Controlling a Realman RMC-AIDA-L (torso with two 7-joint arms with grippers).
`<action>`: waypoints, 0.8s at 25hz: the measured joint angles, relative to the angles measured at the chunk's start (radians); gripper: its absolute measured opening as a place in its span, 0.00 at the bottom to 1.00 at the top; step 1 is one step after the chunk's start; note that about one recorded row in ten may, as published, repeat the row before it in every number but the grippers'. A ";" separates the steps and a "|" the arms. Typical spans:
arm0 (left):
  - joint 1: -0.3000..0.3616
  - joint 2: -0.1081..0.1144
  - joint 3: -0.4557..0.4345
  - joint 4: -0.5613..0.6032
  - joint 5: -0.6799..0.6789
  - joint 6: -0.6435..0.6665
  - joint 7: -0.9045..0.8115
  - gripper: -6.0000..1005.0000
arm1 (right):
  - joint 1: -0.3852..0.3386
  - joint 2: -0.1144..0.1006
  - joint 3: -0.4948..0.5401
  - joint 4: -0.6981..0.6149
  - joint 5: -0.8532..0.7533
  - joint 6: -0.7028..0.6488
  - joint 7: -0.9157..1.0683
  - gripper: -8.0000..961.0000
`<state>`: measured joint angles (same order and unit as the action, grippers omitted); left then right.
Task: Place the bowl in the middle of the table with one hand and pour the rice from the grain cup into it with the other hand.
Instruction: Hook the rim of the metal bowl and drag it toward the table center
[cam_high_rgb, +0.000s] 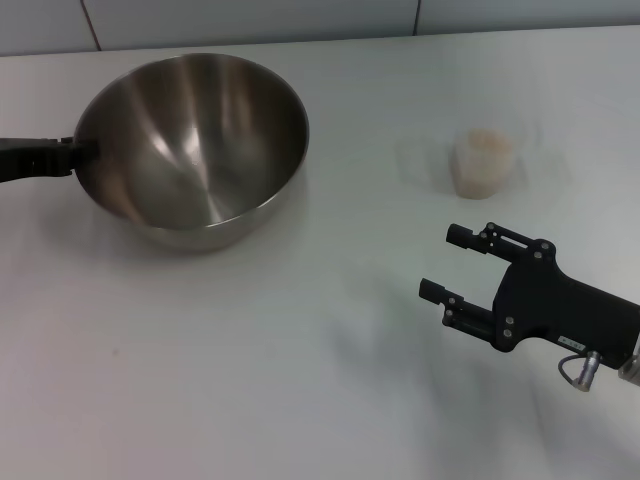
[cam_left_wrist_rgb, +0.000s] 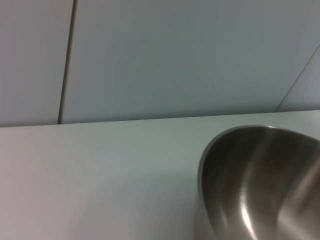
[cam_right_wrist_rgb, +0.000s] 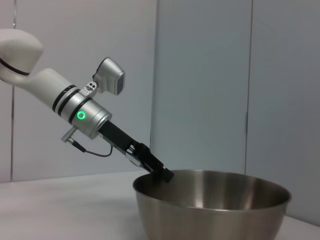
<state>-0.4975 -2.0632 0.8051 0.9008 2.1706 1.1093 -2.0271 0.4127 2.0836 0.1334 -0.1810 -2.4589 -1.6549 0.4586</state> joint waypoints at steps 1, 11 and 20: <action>0.000 0.000 0.000 0.001 0.001 0.000 -0.003 0.32 | 0.000 0.000 0.000 0.000 0.000 0.002 0.000 0.70; -0.001 -0.002 0.008 0.023 0.046 0.000 -0.041 0.14 | 0.000 -0.001 0.000 0.000 0.013 0.006 -0.020 0.70; 0.002 -0.003 0.038 0.045 0.052 -0.003 -0.051 0.05 | 0.000 -0.001 0.000 0.000 0.014 0.006 -0.020 0.70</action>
<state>-0.4954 -2.0663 0.8432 0.9458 2.2223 1.1064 -2.0780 0.4125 2.0831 0.1334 -0.1809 -2.4450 -1.6488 0.4385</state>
